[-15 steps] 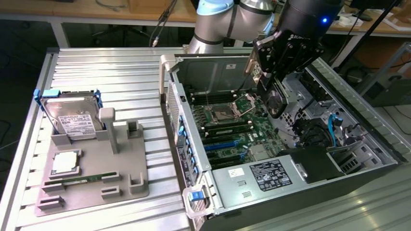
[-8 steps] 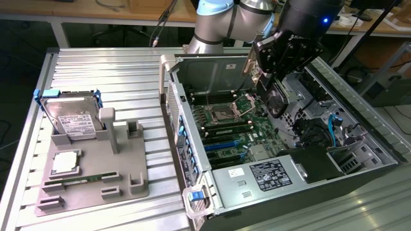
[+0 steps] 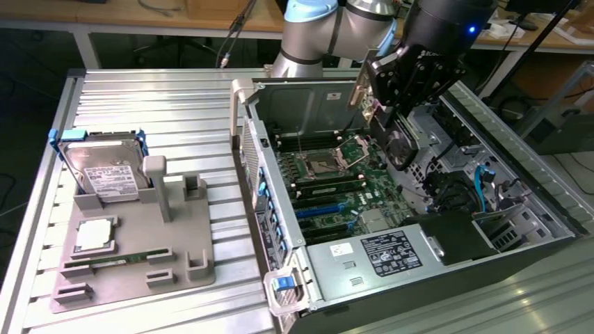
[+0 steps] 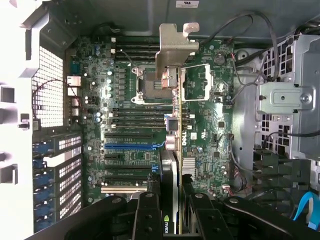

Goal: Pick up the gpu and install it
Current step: 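Insert the gpu into the slot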

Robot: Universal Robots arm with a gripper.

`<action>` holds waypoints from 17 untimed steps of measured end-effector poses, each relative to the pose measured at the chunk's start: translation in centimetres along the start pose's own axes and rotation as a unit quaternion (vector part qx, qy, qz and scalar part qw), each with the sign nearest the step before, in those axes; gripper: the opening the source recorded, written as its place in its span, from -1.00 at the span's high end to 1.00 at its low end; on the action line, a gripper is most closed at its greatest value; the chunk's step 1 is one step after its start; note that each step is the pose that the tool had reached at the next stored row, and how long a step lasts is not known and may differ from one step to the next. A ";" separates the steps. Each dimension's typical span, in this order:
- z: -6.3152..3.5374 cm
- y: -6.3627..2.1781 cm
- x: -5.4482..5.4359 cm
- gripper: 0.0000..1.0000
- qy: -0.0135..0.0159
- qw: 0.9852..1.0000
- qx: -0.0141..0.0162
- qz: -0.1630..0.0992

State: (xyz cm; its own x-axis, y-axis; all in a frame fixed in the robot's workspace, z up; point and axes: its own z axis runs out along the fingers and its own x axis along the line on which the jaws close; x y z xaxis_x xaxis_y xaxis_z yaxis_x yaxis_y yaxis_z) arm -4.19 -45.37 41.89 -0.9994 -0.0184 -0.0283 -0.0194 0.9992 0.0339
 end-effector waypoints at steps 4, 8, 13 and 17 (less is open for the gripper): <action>0.00 0.04 0.0 0.47 0.000 1.000 0.000 -0.003; 0.00 0.06 0.0 0.47 0.000 1.000 0.000 -0.006; 0.00 0.07 0.0 0.47 0.000 1.000 0.000 -0.010; 0.01 0.08 0.0 0.47 0.000 1.000 0.000 -0.012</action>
State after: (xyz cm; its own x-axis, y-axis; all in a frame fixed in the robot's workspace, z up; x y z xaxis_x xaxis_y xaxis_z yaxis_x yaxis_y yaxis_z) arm -4.19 -45.29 41.89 -0.9987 -0.0433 -0.0284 -0.0442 0.9985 0.0328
